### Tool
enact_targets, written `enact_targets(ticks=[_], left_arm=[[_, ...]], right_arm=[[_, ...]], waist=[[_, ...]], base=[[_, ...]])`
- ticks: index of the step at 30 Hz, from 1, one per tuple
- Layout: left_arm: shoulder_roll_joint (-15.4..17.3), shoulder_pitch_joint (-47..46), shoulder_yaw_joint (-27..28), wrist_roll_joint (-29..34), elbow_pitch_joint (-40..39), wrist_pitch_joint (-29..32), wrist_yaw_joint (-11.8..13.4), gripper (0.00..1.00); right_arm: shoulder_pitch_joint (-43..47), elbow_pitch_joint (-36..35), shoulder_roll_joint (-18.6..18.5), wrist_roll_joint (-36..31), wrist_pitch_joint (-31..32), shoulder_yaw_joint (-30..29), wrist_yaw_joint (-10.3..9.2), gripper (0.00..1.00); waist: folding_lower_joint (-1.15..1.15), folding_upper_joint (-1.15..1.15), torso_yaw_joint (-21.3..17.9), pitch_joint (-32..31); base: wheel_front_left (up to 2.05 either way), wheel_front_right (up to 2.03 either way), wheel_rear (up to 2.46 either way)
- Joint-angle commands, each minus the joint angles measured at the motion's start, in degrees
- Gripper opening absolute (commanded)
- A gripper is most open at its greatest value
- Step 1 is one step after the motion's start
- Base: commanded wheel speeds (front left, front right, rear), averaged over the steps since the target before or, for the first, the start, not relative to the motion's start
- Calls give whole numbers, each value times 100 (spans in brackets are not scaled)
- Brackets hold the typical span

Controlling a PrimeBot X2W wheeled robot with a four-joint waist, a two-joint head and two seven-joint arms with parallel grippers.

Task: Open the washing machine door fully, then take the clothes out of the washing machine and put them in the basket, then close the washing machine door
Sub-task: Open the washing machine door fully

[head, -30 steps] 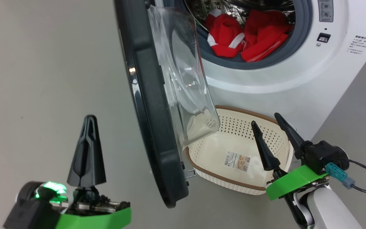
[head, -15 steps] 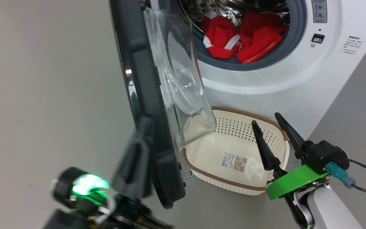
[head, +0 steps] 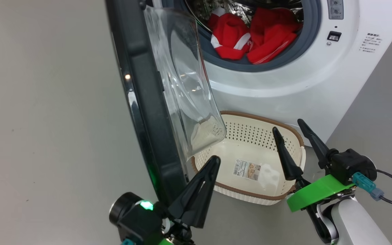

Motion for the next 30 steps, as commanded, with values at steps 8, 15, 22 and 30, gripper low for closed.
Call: enact_targets(ticks=[8,15,22,30], left_arm=[[65,-108,295,18,281,277,312,0],[111,-124,455,88,395,343,542,0],[115,-126,507,91,503,251,627,0],[156,-51,625,101,520,201,789,0]], right_arm=[[-193,-170,42,-5,-36,28,28,100],[-202,-168,42,-7,-36,25,28,100],[-240,-241,42,-58,-37,15,28,100],[-236,-281,42,-119,-37,38,28,100]], waist=[[0,0,-24,128],[0,0,22,181],[0,0,148,237],[0,0,378,247]], base=[[0,0,0],[0,0,0],[0,0,0],[0,0,0]])
